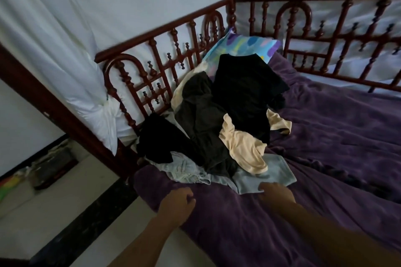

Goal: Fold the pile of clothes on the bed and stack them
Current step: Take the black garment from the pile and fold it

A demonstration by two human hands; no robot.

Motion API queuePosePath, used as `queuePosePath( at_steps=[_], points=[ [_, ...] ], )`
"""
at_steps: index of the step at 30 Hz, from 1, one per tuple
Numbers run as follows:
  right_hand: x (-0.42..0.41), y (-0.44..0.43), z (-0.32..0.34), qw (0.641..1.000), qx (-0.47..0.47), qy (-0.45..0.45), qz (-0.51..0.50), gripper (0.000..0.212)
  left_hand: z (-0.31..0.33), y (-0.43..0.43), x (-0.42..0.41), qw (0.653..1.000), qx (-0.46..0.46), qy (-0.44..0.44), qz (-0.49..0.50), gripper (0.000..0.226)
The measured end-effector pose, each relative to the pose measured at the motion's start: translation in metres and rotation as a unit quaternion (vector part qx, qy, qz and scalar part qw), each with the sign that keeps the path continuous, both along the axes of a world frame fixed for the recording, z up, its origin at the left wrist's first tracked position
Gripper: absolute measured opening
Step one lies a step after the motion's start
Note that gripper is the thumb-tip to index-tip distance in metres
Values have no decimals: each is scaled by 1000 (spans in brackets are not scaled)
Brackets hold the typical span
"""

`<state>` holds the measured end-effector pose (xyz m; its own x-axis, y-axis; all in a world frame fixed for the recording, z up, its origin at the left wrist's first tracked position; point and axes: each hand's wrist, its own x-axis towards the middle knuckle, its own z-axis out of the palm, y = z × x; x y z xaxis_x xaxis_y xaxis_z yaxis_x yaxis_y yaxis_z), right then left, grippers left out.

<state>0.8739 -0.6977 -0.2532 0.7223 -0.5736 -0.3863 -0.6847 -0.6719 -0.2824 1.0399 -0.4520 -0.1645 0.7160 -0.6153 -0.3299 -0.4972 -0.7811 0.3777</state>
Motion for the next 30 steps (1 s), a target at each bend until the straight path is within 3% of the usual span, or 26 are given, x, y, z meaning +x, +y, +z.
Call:
queuePosePath(
  at_steps=[7,14,17,20,23,25,27,28,30],
  points=[
    [89,-15,-18,998,34,36,-23,30,-25,-56,98,998,-14,33,-43,18],
    [144,-32,-39,991,36,66,-107,29,-86,-117,204,987,61,32,-148,31],
    [173,-28,-55,987,45,88,-126,28,-114,-131,256,976,96,-10,-193,42],
    [218,-17,-75,988,56,103,-103,23,-139,-131,303,957,141,-106,-231,65],
    [274,-2,-98,989,76,77,-101,36,-163,-115,344,938,222,-127,-235,83],
    [310,6,-112,988,106,46,-100,62,-174,-102,361,928,252,-128,-242,71],
    [341,11,-121,985,139,34,-93,81,-179,-93,370,929,225,-143,-257,44],
    [353,12,-124,985,145,39,-90,78,-179,-92,373,937,200,-140,-251,33],
    [367,12,-126,983,144,58,-96,49,-175,-93,376,959,150,-96,-221,24]
  ],
)
